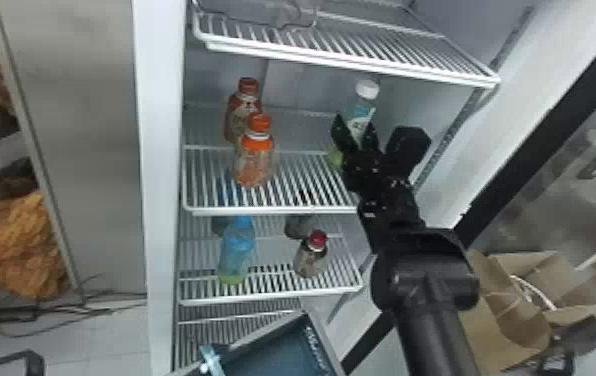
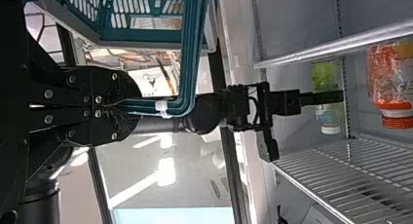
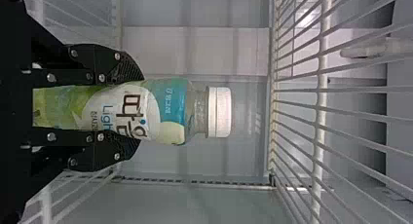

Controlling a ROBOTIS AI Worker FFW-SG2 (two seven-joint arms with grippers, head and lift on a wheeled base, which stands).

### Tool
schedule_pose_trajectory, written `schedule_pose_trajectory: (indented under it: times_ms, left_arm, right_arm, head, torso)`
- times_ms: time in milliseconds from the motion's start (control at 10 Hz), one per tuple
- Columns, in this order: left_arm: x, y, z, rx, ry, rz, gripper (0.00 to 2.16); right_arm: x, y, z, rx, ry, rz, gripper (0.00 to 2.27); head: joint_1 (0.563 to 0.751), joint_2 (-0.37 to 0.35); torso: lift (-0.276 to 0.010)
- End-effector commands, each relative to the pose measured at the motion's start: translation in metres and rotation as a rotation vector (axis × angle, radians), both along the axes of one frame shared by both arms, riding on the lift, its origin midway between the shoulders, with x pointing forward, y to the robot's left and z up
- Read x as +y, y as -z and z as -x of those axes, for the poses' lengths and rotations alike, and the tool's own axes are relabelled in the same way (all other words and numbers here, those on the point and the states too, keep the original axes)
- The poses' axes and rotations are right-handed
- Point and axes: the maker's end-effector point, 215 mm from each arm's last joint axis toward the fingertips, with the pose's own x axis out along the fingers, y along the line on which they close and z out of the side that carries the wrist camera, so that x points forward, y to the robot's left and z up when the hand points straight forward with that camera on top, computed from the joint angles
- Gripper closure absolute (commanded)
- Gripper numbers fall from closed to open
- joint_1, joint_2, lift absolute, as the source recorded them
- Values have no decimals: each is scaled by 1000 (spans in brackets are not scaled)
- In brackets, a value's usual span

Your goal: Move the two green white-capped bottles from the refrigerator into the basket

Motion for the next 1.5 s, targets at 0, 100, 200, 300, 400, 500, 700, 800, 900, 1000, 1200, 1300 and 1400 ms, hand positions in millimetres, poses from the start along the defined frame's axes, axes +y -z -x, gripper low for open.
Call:
schedule_pose_trajectory:
  times_ms: [0,100,200,300,400,500,700,800,900,1000,1200,1300,1400]
  left_arm:
    - [0,0,0,0,1,0,1213]
    - [0,0,0,0,1,0,1213]
    - [-1,0,1,1,3,2,1213]
    - [1,1,1,2,-1,-1,1213]
    - [1,1,1,5,-2,0,1213]
    - [1,1,1,5,-2,0,1213]
    - [1,1,1,5,-2,0,1213]
    - [1,1,1,5,-2,0,1213]
    - [1,1,1,5,-2,0,1213]
    - [1,1,1,5,-3,1,1213]
    - [2,1,0,3,-7,0,1213]
    - [2,1,0,3,-7,0,1213]
    - [2,1,1,6,-7,0,1213]
  right_arm:
    - [5,0,16,5,-14,6,897]
    - [7,5,25,14,-24,1,897]
    - [9,5,41,15,-35,-10,897]
    - [10,-2,58,3,-39,-18,897]
    - [10,-10,71,-12,-44,-29,897]
    - [10,-19,84,-29,-47,-23,897]
    - [14,-32,108,-42,-61,-20,898]
    - [21,-34,118,-38,-77,-31,897]
    - [28,-37,128,-34,-99,-43,897]
    - [37,-39,140,-25,-121,-63,897]
    - [54,-38,165,38,-174,-97,898]
    - [60,-46,179,58,-189,-96,898]
    - [70,-47,194,97,-208,-113,898]
  head:
    - [695,-350]
    - [695,-350]
    - [695,-350]
    - [695,-350]
    - [695,-350]
    - [695,-350]
    - [695,-350]
    - [695,-350]
    - [695,-350]
    - [695,-350]
    - [695,-350]
    - [695,-350]
    - [695,-350]
  torso:
    - [-4]
    - [-4]
    - [-4]
    - [-4]
    - [-4]
    - [-4]
    - [-4]
    - [-4]
    - [-4]
    - [-4]
    - [-4]
    - [-4]
    - [-4]
